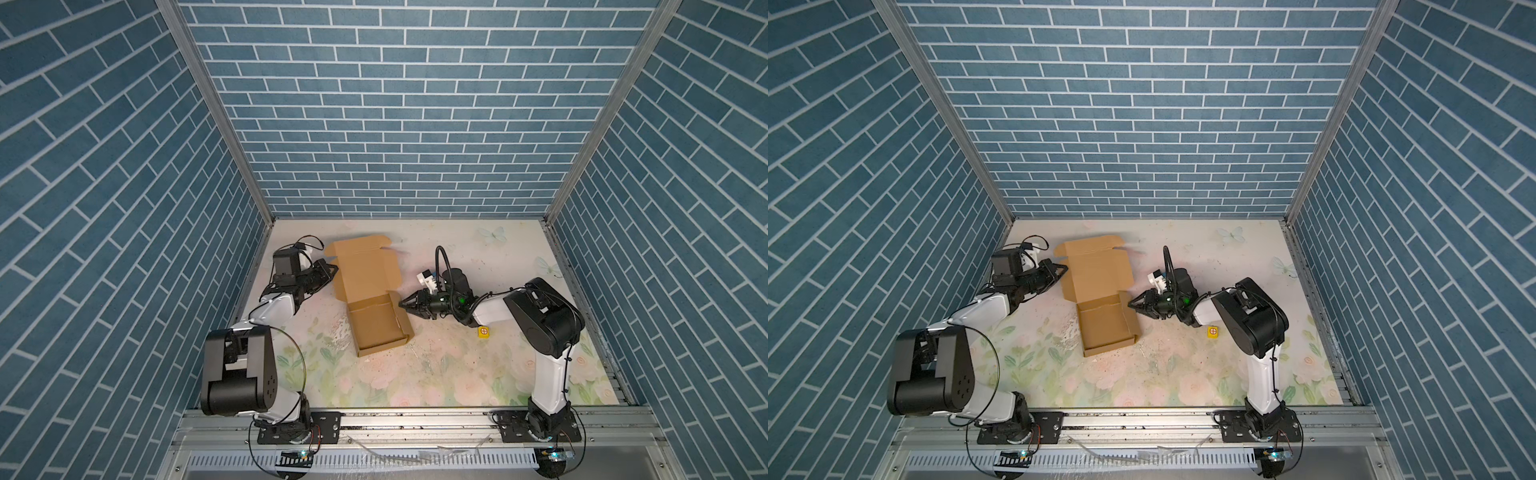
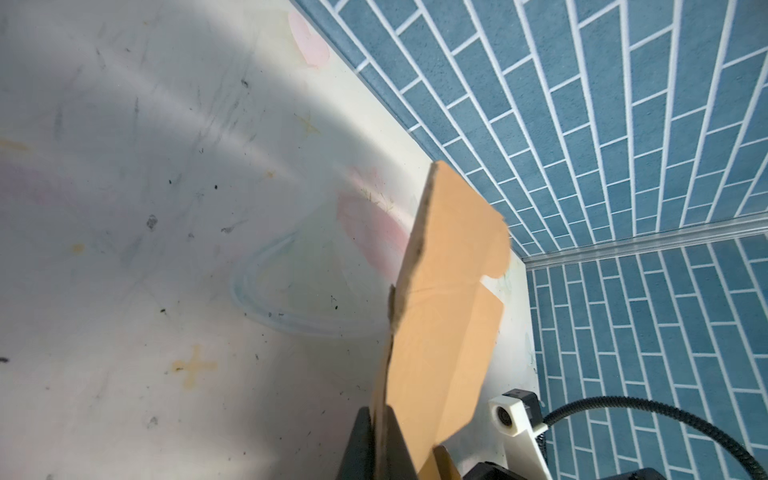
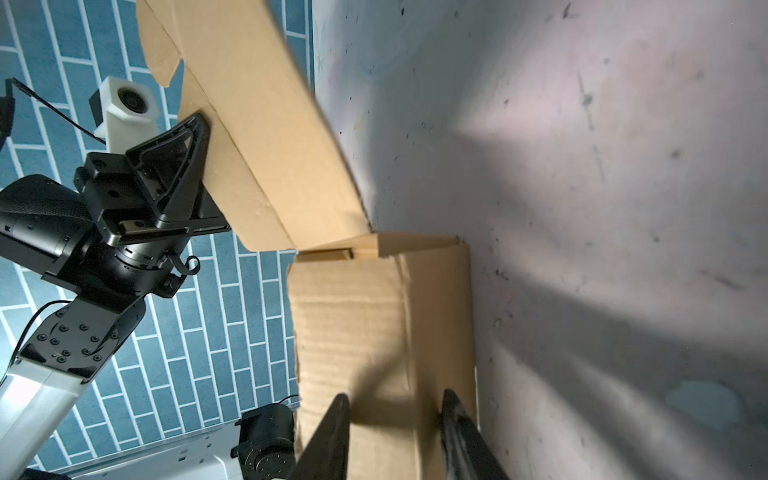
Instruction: Fold the paper box
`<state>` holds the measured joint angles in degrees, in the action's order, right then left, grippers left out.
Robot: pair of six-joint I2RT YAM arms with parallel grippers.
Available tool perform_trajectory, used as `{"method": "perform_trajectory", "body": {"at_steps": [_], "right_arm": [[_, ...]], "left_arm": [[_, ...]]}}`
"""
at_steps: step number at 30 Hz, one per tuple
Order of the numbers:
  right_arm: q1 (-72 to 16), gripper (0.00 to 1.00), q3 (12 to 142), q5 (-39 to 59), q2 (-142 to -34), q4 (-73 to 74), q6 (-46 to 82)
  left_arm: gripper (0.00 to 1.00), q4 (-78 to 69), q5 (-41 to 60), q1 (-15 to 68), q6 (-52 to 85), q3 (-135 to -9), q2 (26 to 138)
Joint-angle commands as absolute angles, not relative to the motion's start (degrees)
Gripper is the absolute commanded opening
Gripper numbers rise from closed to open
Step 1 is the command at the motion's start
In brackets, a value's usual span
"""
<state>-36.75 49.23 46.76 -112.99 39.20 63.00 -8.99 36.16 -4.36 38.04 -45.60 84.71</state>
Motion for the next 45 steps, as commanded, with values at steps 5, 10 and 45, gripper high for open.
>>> {"method": "perform_trajectory", "body": {"at_steps": [5,10,45], "right_arm": [[-37.00,0.37,47.87,44.86,-110.75,38.65,62.54],[-36.96,0.37,48.63,42.60,-109.78,35.84,61.78],[-47.93,0.14,66.30,5.70,-106.25,-19.23,38.89]], "left_arm": [[0.04,-14.30,37.25,-2.81,41.81,-46.29,85.24],[0.04,-16.78,37.83,-0.02,41.48,-46.81,86.28],[0.06,-17.33,39.28,3.37,41.81,-47.30,85.53]]}}
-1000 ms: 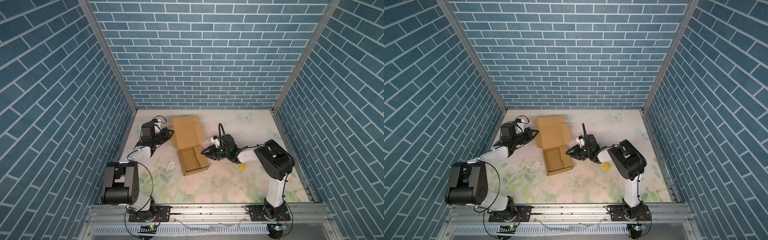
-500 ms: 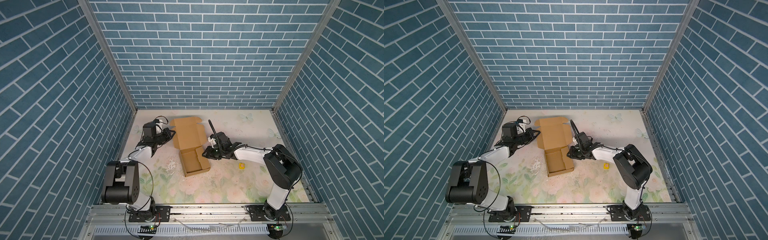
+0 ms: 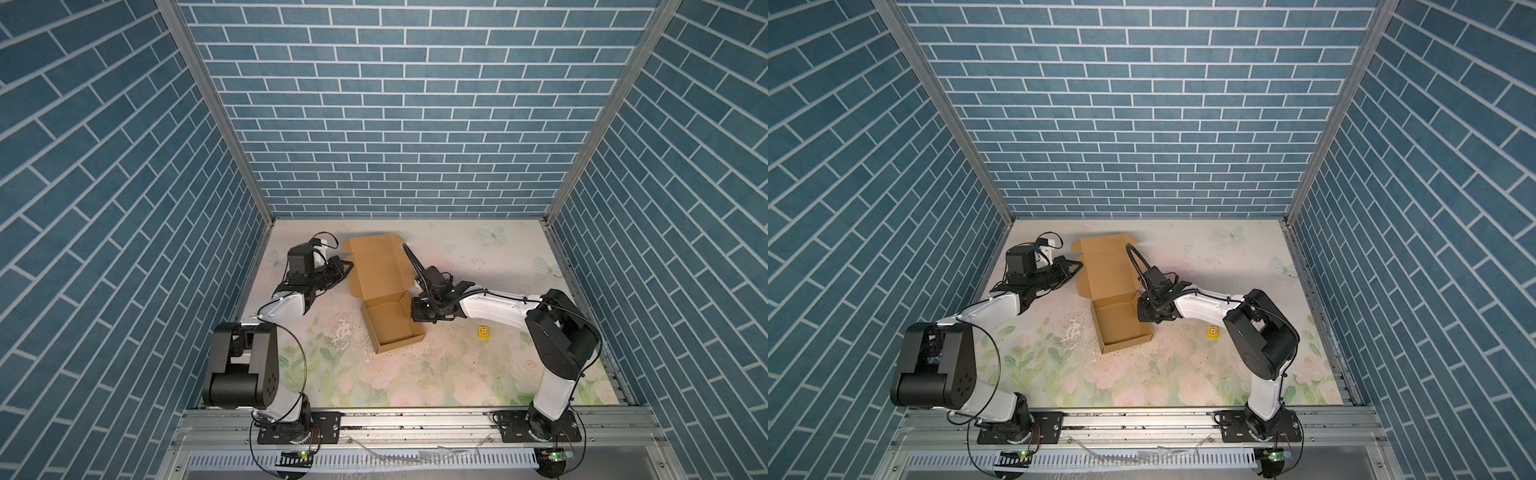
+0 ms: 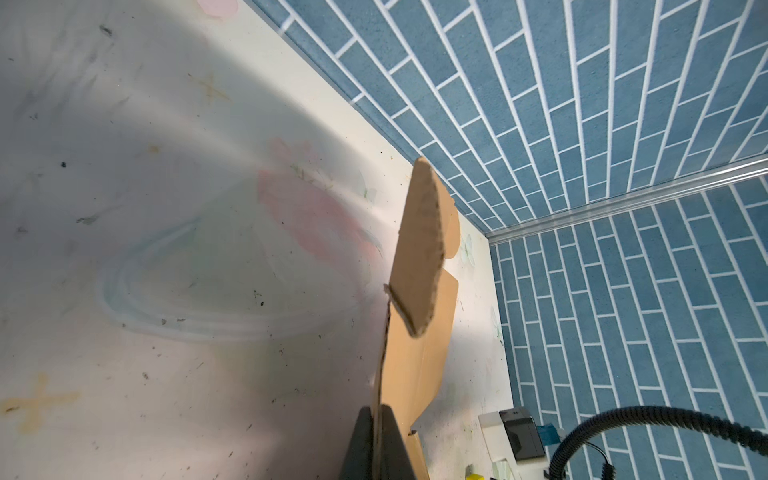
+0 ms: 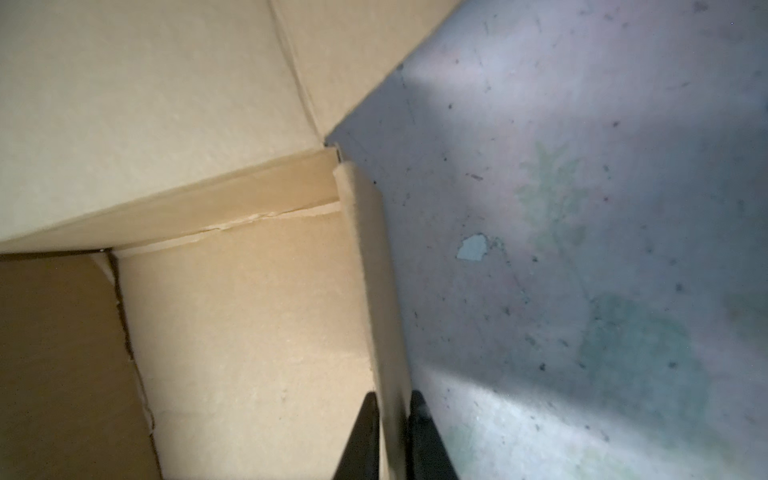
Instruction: Fold the paper box
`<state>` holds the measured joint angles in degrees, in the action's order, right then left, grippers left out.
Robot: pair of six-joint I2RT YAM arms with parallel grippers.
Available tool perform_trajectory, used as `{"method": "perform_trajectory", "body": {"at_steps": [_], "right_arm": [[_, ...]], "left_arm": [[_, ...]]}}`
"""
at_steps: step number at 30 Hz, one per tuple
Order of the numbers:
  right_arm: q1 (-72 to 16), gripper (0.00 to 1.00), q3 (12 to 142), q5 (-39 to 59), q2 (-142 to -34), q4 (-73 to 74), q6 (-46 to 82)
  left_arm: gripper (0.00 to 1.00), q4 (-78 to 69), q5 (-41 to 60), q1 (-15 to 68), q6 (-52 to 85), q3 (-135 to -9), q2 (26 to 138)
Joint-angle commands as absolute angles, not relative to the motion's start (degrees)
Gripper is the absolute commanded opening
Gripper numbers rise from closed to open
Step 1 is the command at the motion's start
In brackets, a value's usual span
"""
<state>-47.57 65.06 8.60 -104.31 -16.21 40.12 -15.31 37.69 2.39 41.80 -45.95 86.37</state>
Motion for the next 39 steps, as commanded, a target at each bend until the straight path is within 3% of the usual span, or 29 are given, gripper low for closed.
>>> {"method": "perform_trajectory", "body": {"at_steps": [1,10,16,23,26,29,33,39], "right_arm": [[-48.12,0.14,66.67,5.86,-106.79,-19.33,38.93],[-49.06,0.16,68.14,3.20,-109.51,-21.51,38.17],[-49.16,0.00,69.26,-0.28,-110.64,-24.82,36.32],[-49.14,0.00,69.70,-1.61,-111.02,-24.33,35.86],[-49.28,0.10,70.40,-1.52,-111.75,-24.03,36.19],[-49.24,0.12,70.60,-1.66,-112.83,-23.28,36.05],[-49.30,0.12,70.78,-2.53,-114.66,-24.04,35.86],[-49.31,0.01,70.05,-2.78,-117.02,-23.05,36.06]], "left_arm": [[0.06,-17.24,39.35,3.51,41.95,-47.42,85.55],[0.07,-16.76,40.14,3.87,42.53,-47.90,85.51],[0.07,-18.81,41.12,4.03,43.58,-47.64,85.45],[0.07,-20.36,41.97,4.39,43.96,-46.94,85.27],[0.07,-19.68,42.32,4.46,44.16,-47.55,85.22],[0.07,-20.32,42.12,4.48,44.30,-47.27,85.31],[0.07,-19.63,42.10,4.48,44.46,-47.47,85.56],[0.07,-20.34,41.90,4.48,44.59,-47.10,85.68]]}}
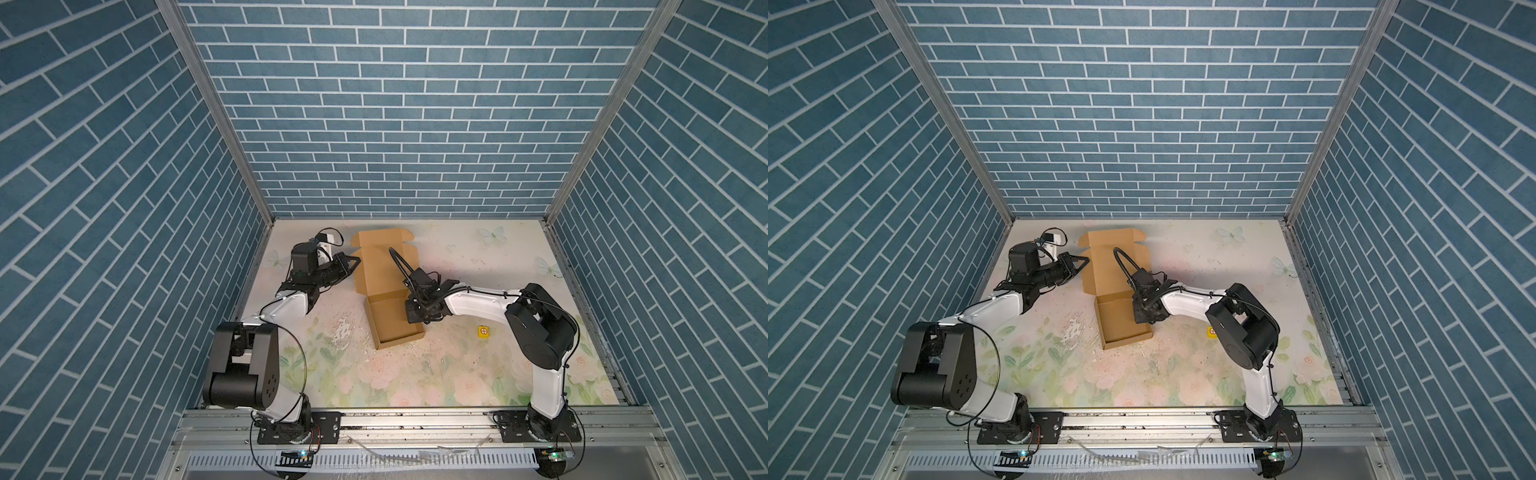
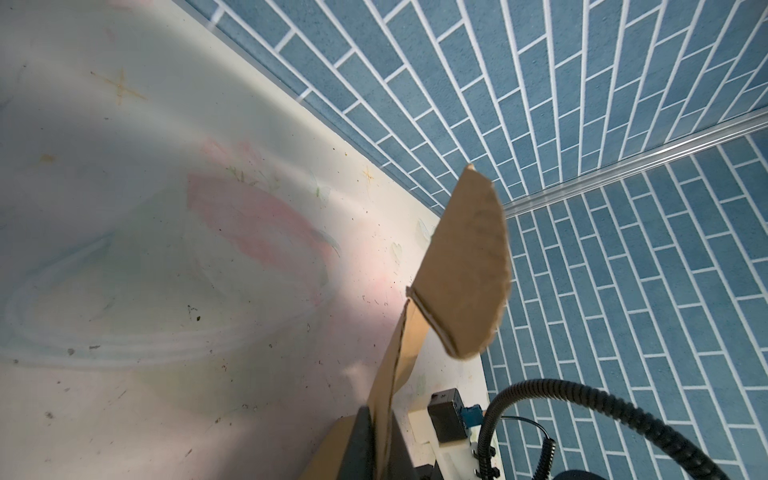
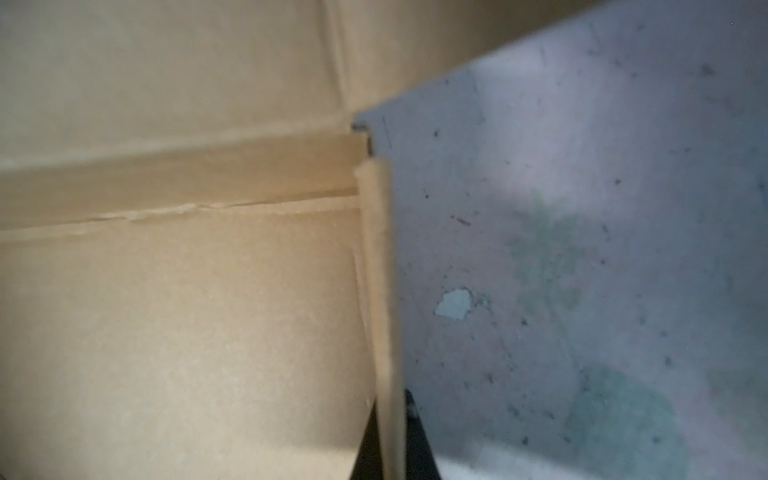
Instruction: Fold the paper box
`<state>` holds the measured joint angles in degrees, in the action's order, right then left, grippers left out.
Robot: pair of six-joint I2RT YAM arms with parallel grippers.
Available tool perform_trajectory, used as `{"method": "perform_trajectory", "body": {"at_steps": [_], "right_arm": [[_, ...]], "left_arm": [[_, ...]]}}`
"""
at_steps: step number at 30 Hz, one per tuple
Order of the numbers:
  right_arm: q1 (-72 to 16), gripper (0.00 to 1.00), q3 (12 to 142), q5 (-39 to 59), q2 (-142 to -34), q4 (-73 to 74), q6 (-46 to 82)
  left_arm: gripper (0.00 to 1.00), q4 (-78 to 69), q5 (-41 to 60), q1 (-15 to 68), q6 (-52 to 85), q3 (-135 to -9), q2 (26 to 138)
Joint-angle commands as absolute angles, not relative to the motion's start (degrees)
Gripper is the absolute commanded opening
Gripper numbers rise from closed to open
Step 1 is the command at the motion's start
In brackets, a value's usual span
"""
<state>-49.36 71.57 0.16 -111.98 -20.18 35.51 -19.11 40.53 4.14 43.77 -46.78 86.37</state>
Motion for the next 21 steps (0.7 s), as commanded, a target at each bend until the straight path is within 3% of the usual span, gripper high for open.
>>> {"method": "perform_trajectory", "body": {"at_steps": [1,11,17,21], "right_arm": [[-49.09,0.00,69.90,-3.20,-116.89,-23.13,36.12],[-49.17,0.00,70.64,-3.48,-114.38,-24.05,34.77],[-49.15,0.15,71.20,0.32,-111.44,-28.16,33.76],[-49.14,0.20,67.91,0.77,-108.16,-26.75,35.24]], "left_arm": [[0.07,-20.19,42.01,4.48,44.56,-47.19,85.69],[0.07,-19.38,41.58,4.48,44.16,-46.60,85.24],[0.08,-18.57,41.45,4.22,43.88,-46.60,85.22],[0.08,-19.54,41.05,4.22,43.60,-45.84,85.21]]}}
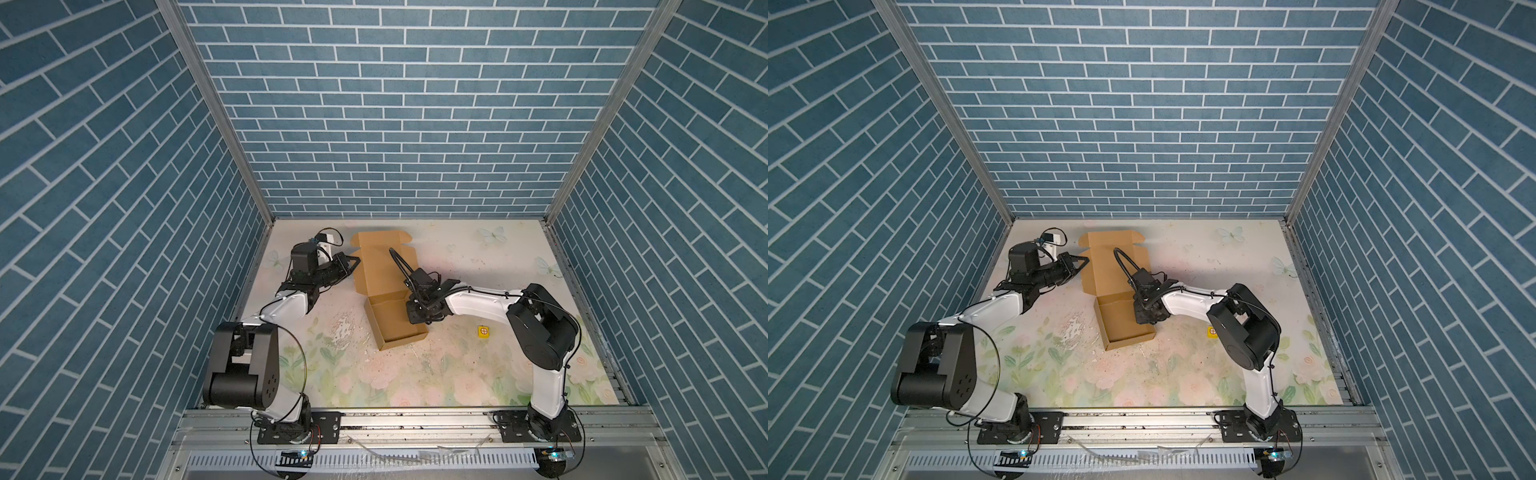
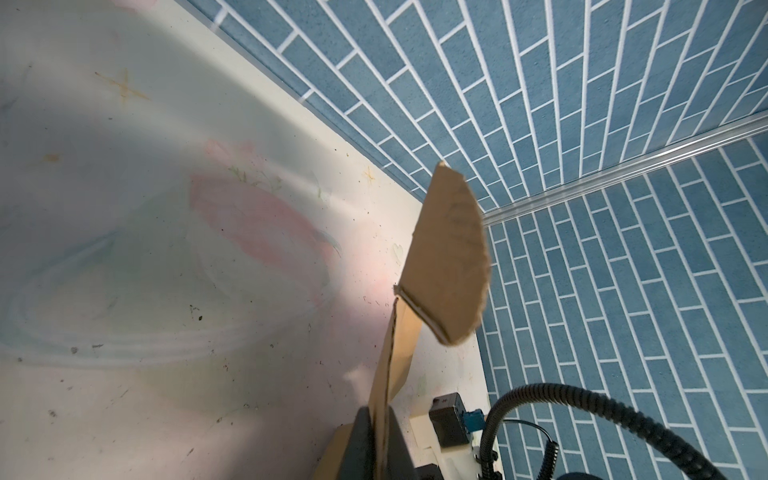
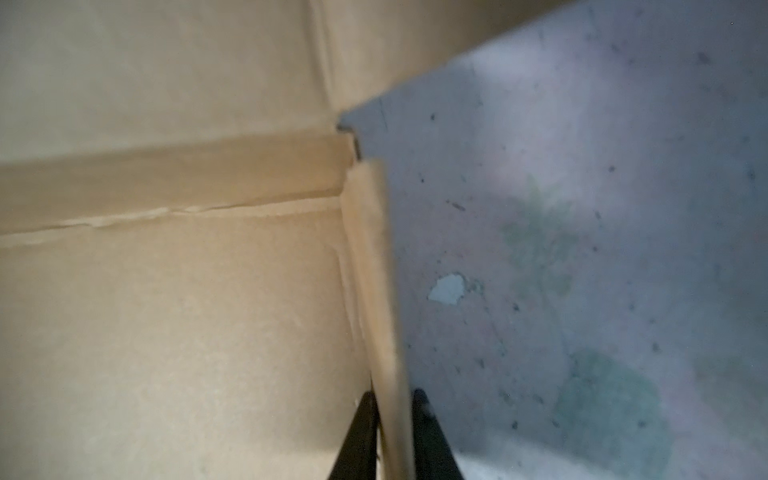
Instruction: Fold the paper box
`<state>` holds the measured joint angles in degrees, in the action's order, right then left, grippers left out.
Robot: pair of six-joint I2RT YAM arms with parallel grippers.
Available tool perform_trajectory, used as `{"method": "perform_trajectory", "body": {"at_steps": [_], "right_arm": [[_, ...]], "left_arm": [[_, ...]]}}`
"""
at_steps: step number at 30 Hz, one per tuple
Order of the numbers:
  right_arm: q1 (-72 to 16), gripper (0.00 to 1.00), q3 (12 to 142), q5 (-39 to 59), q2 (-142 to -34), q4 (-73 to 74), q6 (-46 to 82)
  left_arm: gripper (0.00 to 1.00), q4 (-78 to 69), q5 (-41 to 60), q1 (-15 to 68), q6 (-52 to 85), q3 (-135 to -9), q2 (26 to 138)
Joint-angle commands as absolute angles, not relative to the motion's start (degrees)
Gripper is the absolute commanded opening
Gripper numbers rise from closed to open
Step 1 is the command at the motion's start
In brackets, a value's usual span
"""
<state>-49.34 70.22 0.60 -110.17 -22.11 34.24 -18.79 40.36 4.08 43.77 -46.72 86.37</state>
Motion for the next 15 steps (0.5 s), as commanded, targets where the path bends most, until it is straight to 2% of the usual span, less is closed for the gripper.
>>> {"method": "perform_trajectory", "body": {"at_steps": [1,6,11,15], "right_arm": [[-49.30,0.21,67.76,0.48,-108.11,-27.22,35.27],[-49.47,0.22,66.87,-0.07,-108.84,-26.20,35.86],[-49.46,0.00,67.74,-1.96,-110.24,-26.86,35.42],[-49.39,0.00,68.07,-3.36,-110.08,-26.35,34.61]], "left_arm": [[0.08,-19.49,40.96,4.22,43.66,-45.87,85.29],[0.08,-18.87,41.13,4.22,43.55,-46.36,85.12],[0.08,-18.72,41.13,4.13,43.31,-46.17,84.64],[0.09,-19.01,40.89,4.13,42.59,-45.88,84.51]]}}
